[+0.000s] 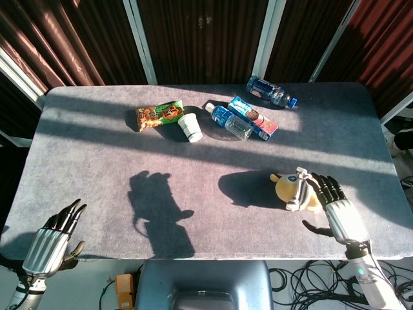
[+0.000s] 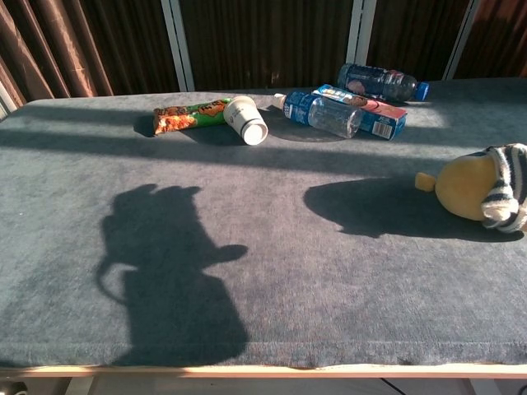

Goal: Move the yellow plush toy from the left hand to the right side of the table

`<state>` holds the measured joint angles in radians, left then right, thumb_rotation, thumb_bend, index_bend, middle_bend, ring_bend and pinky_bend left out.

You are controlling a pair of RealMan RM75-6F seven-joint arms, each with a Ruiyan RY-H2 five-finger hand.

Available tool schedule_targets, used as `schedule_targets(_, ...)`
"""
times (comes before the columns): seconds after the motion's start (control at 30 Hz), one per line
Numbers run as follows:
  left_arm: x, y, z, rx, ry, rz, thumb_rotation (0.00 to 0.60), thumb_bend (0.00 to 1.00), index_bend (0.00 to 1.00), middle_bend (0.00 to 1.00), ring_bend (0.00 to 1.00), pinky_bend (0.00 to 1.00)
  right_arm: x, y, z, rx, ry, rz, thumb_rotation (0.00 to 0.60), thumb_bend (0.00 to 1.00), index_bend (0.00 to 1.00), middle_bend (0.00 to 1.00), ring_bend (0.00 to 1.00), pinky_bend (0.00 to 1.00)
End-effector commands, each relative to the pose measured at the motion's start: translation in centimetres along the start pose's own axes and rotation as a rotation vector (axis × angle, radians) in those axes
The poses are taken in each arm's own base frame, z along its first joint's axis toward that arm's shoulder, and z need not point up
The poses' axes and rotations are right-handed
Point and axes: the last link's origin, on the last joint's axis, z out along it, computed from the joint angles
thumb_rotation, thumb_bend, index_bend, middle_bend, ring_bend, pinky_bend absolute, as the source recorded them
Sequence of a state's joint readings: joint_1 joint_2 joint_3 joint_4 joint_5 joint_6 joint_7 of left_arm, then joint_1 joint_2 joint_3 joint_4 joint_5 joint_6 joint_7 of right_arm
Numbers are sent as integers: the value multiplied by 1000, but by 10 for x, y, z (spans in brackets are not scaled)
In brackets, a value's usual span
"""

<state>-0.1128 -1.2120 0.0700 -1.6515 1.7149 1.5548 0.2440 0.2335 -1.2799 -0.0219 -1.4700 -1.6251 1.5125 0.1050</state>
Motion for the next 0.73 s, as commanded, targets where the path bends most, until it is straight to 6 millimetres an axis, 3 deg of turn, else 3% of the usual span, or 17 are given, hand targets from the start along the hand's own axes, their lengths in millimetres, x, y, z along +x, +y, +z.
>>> schedule_targets(0.03, 2, -1, -5, 13, 17, 9, 600, 278, 73, 34, 148, 317, 13, -8, -41, -47, 63, -133, 600, 95, 0, 0, 0, 3)
schedule_targets(0.2, 5, -1, -10, 34, 41, 16, 600, 277, 72, 33, 147, 316, 12, 0, -64, -91, 40, -172, 600, 94, 0, 0, 0, 0)
schedule_targets(0.53, 3, -4, -11, 111, 47, 86, 600, 279, 59, 25, 133, 311, 16, 11, -58, -152, -57, -255, 600, 95, 0, 0, 0, 0)
schedule_targets(0.73, 2, -2, -9, 98, 23, 79, 600, 278, 59, 25, 133, 311, 20, 9, -60, -155, -11, -233, 600, 95, 0, 0, 0, 0)
